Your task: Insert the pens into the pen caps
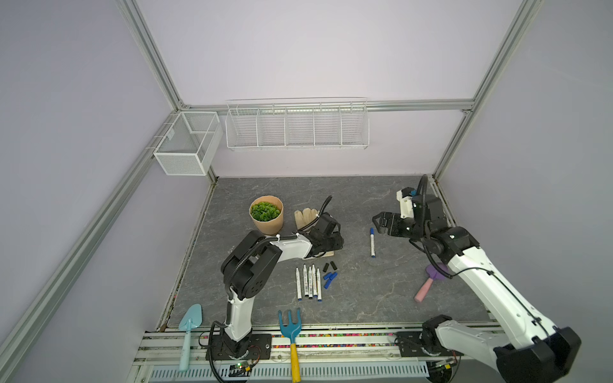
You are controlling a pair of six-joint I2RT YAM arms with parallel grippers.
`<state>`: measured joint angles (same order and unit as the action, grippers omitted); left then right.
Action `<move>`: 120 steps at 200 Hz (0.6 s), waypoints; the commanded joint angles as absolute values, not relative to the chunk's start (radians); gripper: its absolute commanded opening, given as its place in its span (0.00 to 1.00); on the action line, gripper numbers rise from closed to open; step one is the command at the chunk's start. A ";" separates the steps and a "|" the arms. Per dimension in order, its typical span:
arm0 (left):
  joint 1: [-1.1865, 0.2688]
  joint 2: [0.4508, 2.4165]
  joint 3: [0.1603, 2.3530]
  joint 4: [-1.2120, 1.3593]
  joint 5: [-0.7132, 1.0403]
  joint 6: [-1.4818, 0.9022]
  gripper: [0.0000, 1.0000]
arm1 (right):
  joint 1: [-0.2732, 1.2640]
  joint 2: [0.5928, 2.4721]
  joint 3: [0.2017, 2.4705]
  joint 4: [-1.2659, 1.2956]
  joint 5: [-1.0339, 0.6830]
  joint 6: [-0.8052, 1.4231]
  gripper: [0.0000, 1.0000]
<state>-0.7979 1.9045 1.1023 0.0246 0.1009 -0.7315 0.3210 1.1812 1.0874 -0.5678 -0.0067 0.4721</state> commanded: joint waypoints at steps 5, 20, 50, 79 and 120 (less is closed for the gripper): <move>-0.798 1.685 1.021 -0.003 -0.012 -0.695 0.37 | 0.213 1.357 1.070 -0.605 0.058 0.597 0.91; -0.798 1.558 0.950 -0.069 -0.085 -0.699 0.40 | 0.165 1.449 1.067 -0.577 0.031 0.598 0.89; -0.796 1.326 0.795 -0.213 -0.186 -0.716 0.46 | 0.163 1.564 1.046 -0.480 -0.030 0.570 0.82; -0.793 1.139 0.622 -0.263 -0.199 -0.760 0.47 | 0.166 1.638 1.043 -0.485 -0.052 0.568 0.80; -0.793 0.910 0.443 -0.334 -0.231 -0.851 0.47 | 0.167 1.662 1.011 -0.523 0.048 0.542 0.78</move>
<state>-0.7975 1.0122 0.4995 -0.2569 -0.1837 -0.7769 0.1616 1.6543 1.0393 -0.5030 -0.0135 0.5529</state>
